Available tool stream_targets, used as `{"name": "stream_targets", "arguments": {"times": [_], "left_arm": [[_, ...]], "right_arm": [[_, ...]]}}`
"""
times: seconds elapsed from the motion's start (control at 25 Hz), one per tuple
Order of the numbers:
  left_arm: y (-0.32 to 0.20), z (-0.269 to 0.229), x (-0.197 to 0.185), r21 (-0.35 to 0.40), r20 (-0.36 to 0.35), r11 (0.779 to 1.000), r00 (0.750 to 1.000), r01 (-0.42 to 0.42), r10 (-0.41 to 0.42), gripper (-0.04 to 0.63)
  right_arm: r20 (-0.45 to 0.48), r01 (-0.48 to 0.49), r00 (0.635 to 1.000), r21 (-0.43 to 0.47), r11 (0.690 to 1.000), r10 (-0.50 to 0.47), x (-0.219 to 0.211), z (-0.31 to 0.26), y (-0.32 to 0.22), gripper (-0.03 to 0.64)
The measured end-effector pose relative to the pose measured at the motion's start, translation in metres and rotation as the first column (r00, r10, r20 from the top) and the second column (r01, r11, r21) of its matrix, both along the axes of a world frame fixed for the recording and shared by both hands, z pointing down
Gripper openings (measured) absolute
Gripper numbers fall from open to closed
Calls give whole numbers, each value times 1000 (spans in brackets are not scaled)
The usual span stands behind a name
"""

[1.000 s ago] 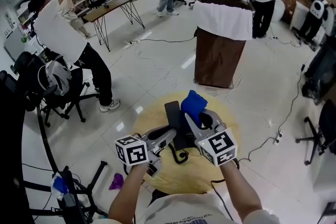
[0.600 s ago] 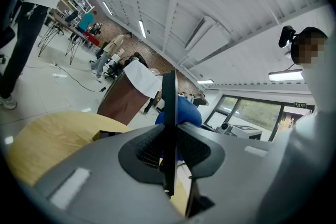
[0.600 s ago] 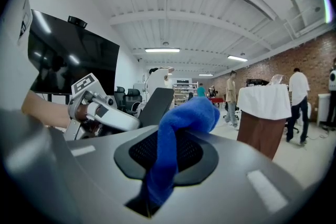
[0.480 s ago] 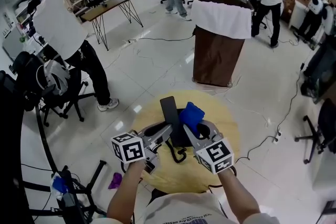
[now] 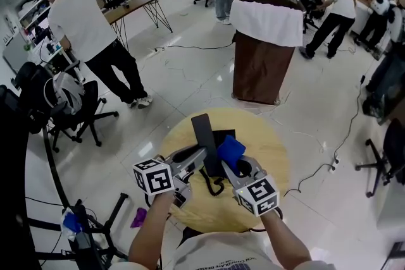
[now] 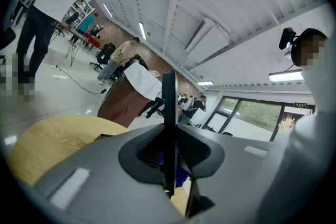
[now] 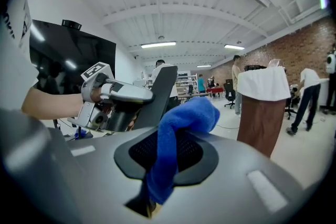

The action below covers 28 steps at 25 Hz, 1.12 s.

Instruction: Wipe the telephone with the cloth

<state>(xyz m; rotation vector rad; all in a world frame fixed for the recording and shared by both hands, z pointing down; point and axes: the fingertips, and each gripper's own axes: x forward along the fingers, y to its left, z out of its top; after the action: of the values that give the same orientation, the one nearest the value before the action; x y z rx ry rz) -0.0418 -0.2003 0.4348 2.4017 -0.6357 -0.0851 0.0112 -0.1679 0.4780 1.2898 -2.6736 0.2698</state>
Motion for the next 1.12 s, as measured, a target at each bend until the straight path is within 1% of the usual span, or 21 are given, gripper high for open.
{"name": "stream_targets", "arguments": {"times": [0.16,0.24,0.32,0.44,0.56,0.64,0.76,0.84,1.12], "left_arm": [[4,-2,-1,1,-5,1000,1000,-17,17,64],[7,-6,0,-5,-26,999,999,-44,44,64],[10,-10,1,-9,-48,997,996,-71,71,64],[13,-17,3,-12,-58,995,993,-102,101,64],[16,-13,7,-20,-64,990,989,-137,136,64],[20,-11,10,-24,-62,987,986,-159,158,64],[24,-10,13,-28,-57,982,982,-184,183,64],[26,-8,15,-28,-51,981,980,-194,192,64],[31,-4,19,-36,-41,977,978,-208,207,64]], "right_arm": [[26,4,1000,-13,1000,-3,0,2,2,61],[82,19,996,-46,999,-15,2,5,1,61],[157,68,986,-97,993,-52,2,10,-1,61],[276,157,955,-169,973,-106,-3,14,-2,61],[401,226,908,-221,949,-123,-5,14,-5,61],[448,259,884,-238,936,-131,-6,12,-7,61],[491,290,860,-243,926,-141,-5,6,-12,61],[506,297,851,-238,925,-143,-4,2,-16,61],[498,298,851,-201,933,-164,-4,-15,-30,61]]}}
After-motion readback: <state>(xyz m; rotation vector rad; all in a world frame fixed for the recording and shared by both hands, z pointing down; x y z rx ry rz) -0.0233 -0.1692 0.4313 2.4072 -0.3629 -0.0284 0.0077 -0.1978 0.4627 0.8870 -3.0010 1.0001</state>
